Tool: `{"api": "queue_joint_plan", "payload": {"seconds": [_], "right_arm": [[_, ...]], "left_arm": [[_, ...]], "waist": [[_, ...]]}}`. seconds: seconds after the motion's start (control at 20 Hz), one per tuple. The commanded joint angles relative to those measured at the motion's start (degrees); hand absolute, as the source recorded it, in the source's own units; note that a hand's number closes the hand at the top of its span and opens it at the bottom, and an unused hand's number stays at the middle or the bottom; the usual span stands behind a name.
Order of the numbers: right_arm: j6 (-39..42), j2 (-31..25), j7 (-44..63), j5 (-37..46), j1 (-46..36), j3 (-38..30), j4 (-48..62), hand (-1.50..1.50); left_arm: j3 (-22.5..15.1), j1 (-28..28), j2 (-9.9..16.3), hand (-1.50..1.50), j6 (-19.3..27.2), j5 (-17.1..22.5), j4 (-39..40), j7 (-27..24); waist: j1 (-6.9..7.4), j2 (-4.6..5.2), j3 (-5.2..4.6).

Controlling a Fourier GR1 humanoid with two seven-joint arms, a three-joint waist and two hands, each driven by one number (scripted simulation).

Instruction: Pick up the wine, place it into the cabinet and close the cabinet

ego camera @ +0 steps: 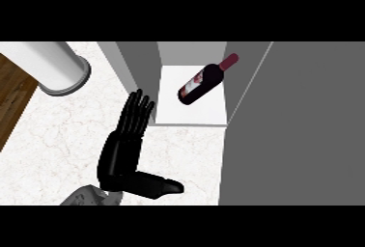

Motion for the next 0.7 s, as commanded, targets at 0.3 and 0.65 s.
{"api": "queue_joint_plan", "payload": {"seconds": [0.3, 0.65], "right_arm": [[13.6, -8.7, -1.7, -2.0, 4.9, 3.5, 0.0, 1.5], [13.9, -8.4, 7.2, -7.0, 5.6, 11.1, -3.7, 1.5]], "left_arm": [[3.7, 11.6, 7.6, -1.5, 3.6, -2.7, -16.7, 2.5], [7.4, 28.3, 15.5, -1.5, -0.6, -3.1, -26.5, -3.0]], "waist": [[-0.09, 0.08, 0.02], [0.61, 0.02, -0.1]]}}
